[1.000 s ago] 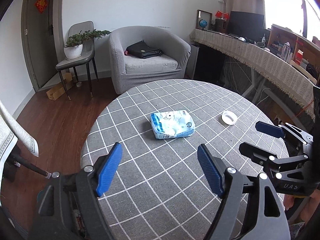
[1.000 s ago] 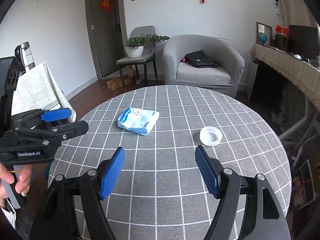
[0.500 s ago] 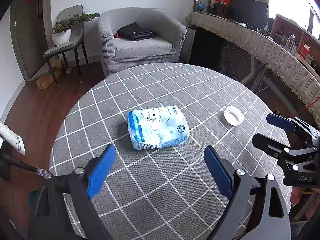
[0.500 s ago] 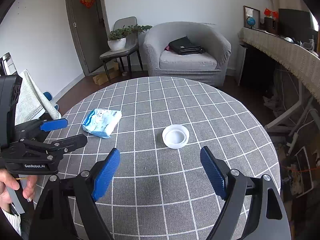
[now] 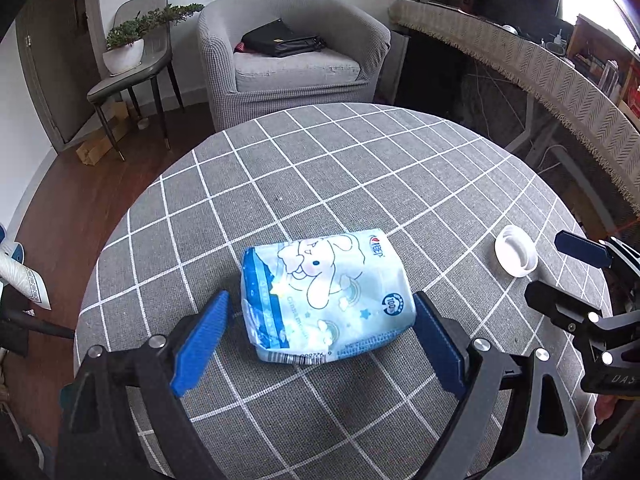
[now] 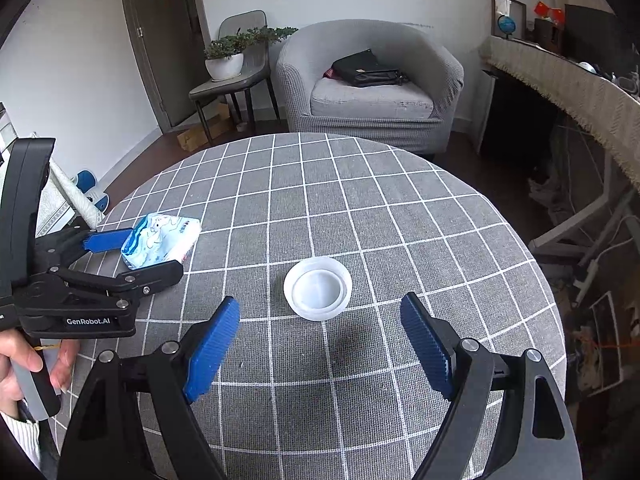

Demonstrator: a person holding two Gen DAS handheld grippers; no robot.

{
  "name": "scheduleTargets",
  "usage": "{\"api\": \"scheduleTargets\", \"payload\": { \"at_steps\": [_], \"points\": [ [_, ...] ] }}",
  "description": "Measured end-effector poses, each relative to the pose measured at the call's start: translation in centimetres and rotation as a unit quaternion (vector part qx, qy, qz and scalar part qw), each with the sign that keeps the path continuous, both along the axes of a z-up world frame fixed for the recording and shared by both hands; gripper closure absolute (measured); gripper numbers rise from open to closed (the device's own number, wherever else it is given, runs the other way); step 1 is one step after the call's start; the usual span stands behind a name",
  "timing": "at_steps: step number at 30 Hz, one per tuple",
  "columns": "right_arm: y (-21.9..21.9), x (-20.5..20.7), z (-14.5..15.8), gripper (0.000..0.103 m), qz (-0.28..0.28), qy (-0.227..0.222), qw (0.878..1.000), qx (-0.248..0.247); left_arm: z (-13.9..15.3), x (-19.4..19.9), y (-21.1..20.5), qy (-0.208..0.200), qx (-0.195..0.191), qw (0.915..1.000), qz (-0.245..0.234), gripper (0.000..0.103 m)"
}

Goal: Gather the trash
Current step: 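Grasp the blue-and-white wipes pack with the left tool while the right tool grasps the white cup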

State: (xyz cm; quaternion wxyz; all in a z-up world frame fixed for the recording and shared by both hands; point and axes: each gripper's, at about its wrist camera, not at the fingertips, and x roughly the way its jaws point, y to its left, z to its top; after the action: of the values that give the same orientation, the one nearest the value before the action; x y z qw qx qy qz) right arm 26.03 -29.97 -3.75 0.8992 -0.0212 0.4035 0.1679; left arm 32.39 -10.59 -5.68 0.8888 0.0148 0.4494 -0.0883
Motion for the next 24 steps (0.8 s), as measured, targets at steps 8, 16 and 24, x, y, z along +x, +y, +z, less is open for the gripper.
{"api": "scheduleTargets", "payload": {
  "at_steps": [8,16,24],
  "points": [
    [0.4,1.7,-0.5,0.039,0.002,0.014,1.000,-0.011,0.1,1.7,-0.5,-0.007,0.010,0.9999,-0.009,0.021],
    [0.8,2.6,-0.8,0.060,0.002,0.017,1.000,-0.023,0.7,2.7,0.2,-0.010,-0.008,0.9999,-0.006,0.026],
    [1.6,1.4,-0.5,0.063,0.002,0.017,1.000,-0.022,1.0,0.7,-0.4,-0.019,-0.012,0.9997,-0.013,0.030]
  ]
}}
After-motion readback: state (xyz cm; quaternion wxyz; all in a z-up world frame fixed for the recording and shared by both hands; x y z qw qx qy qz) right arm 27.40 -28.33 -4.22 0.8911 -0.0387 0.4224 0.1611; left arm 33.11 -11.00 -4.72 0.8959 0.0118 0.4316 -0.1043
